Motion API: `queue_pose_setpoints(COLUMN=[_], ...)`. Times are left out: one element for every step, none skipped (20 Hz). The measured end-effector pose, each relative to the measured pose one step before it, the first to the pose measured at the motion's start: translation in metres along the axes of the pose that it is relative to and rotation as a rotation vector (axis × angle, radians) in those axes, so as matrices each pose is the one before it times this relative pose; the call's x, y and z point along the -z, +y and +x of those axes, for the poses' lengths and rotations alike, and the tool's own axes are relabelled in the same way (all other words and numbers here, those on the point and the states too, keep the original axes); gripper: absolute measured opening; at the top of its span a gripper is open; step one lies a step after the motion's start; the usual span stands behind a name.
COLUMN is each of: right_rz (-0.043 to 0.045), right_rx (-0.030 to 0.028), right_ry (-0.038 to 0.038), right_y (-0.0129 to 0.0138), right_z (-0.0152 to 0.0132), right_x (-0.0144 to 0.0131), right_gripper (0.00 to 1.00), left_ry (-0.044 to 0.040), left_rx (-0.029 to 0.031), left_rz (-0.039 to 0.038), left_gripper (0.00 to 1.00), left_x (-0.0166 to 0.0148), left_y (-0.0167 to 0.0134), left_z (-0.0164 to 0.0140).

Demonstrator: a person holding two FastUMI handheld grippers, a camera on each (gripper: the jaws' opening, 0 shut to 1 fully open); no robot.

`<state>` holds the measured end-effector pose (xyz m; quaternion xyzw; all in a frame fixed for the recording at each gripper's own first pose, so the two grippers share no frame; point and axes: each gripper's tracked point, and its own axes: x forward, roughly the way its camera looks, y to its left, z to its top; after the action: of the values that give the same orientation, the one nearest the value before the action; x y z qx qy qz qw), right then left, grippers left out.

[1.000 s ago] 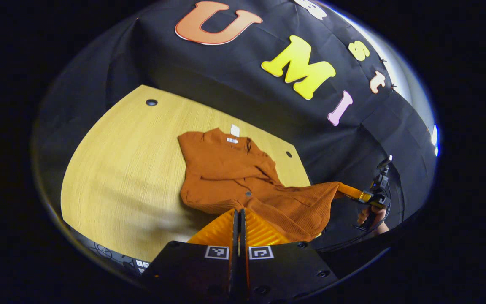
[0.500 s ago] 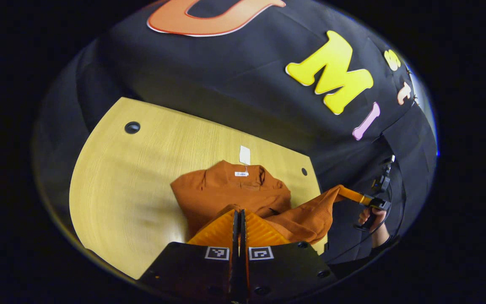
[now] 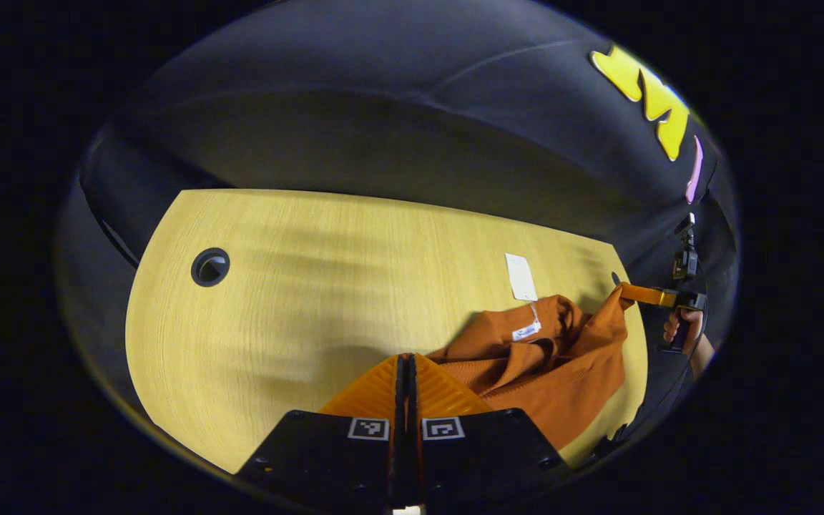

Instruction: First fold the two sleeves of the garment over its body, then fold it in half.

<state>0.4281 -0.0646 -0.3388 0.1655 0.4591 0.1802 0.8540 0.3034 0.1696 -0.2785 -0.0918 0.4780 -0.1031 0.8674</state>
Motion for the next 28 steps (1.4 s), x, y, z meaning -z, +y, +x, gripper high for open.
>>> queue_pose_setpoints(right_rz=[0.02425,0.02045,0.00952,-0.00026,-0.00996,-0.01068,-0.01118,-0.00254,0.00013,-0.00934,-0.00537,0.00618,0.01102,0.00612,-0.00309,-0.00919,-0.01293,-0.01369,-0.00871,-0.00881,-0.00754,-0.006,-0.00753,-0.00843,-0.01056,-0.01078,-0.01434,-0.01992], right_rx=[0.00302,0.01076,0.01244,0.01054,0.00957,0.00755,0.01251,0.00116,0.00656,0.02462,0.0274,0.01883,0.02185,0.0215,0.01449,0.01235,0.00679,0.00805,0.00539,-0.0016,-0.00079,-0.00405,-0.0022,-0.00288,-0.0005,-0.0054,-0.00505,0.00076], right_ry=[0.00233,0.00533,0.00609,0.00623,0.00492,0.00004,-0.00506,-0.01297,-0.0137,-0.02888,-0.02983,-0.03093,-0.0225,-0.02145,-0.02228,-0.02036,-0.02308,-0.0245,-0.03178,-0.02675,-0.0306,-0.03035,-0.03244,-0.03641,-0.04031,-0.04603,-0.04661,-0.04771], right_y=[-0.00832,-0.00949,-0.00926,0.00613,0.00232,0.00119,0.0009,0.00016,-0.00297,-0.00691,-0.00713,-0.00301,-0.00512,-0.00314,-0.00118,0.00016,0.00266,0.00471,0.0073,0.01044,0.00925,0.00997,0.01015,0.01422,0.01307,0.01522,0.01211,0.01246], right_z=[0.00747,0.00575,0.00039,0.00165,-0.00281,0.00428,-0.0039,-0.00012,-0.00408,-0.0007,-0.0044,-0.00264,-0.00634,-0.00903,-0.00622,-0.00854,-0.01032,-0.01844,-0.01931,-0.01843,-0.02054,-0.02471,-0.02498,-0.02455,-0.02469,-0.02613,-0.02715,-0.02745], right_x=[-0.00106,-0.0006,-0.00038,0.00479,0.0016,0.00031,-0.00025,-0.00105,-0.00414,-0.0049,-0.00472,-0.00559,-0.00457,-0.00555,-0.00493,-0.00067,-0.00206,-0.00186,-0.0047,-0.00103,-0.00309,-0.0048,-0.00546,-0.00571,-0.00737,-0.00722,-0.00995,-0.01008], right_gripper=[0.01,0.01,0.01,0.01,0.0,0.02,0.08,0.1,0.14,0.33,0.44,0.56,0.67,0.84,0.83,0.97,0.97,0.98,0.98,0.98,0.98,0.94,0.98,0.98,0.94,0.98,0.94,0.98], left_ry=[-0.00442,0.01182,0.01659,0.00905,-0.01339,-0.02822,-0.03423,-0.03714,-0.03072,-0.01669,-0.01527,-0.02364,-0.02373,-0.01916,-0.02219,-0.03044,-0.03022,-0.02675,-0.03923,-0.04099,-0.0425,-0.0412,-0.04289,-0.03873,-0.04297,-0.02568,-0.03797,-0.04781], left_rx=[-0.01066,-0.01499,-0.01352,-0.00258,0.00043,-0.00992,-0.02683,-0.01663,-0.01774,-0.01056,-0.01952,-0.02237,-0.02127,-0.02114,-0.01968,-0.02168,-0.01012,-0.01165,-0.01242,-0.0088,-0.00299,0.00292,0.0025,0.00521,0.00866,0.00368,-0.00088,-0.00276], left_rz=[0.00875,0.00941,0.00996,0.00508,-0.0023,-0.00151,0.00704,0.00268,-0.00048,-0.00306,-0.00628,-0.01511,-0.02348,-0.0265,-0.02316,-0.01911,-0.01266,-0.00243,0.00967,0.01579,0.01156,0.00058,-0.01005,-0.01675,-0.01948,-0.00924,-0.00397,0.01618], left_gripper=[0.03,0.03,0.03,0.04,0.06,0.08,0.11,0.15,0.23,0.33,0.65,0.96,0.95,0.96,0.99,0.98,0.99,0.99,0.99,0.99,0.99,0.99,0.98,0.99,0.98,0.99,0.98,0.98], left_x=[-0.00034,0.00195,0.00387,0.00265,-0.00295,-0.00761,-0.0063,-0.00798,-0.00526,-0.00449,-0.00282,-0.00472,-0.00485,-0.00231,-0.00643,-0.0077,-0.00758,-0.00677,-0.00563,-0.00799,-0.00981,-0.01177,-0.00971,-0.00929,-0.01074,-0.01045,-0.01723,-0.01662], left_y=[0.0051,0.0056,0.00455,-0.0006,-0.00113,0.00147,0.00631,0.0072,0.00423,0.00272,0.00142,0.00435,0.00304,0.00509,0.00196,0.00201,0.00068,0.00088,0.00113,-0.00269,-0.00763,-0.00701,-0.0044,-0.00501,-0.00265,-0.0036,-0.00082,0.0017], left_z=[0.00967,0.00918,0.00788,0.0058,0.00336,0.00149,-0.0017,-0.00225,-0.00407,-0.00473,-0.00704,-0.00692,-0.0082,-0.00866,-0.00223,-0.01017,-0.00998,-0.01117,-0.01077,-0.01601,-0.01998,-0.02075,-0.02519,-0.02044,-0.01986,-0.01999,-0.02332,-0.02])
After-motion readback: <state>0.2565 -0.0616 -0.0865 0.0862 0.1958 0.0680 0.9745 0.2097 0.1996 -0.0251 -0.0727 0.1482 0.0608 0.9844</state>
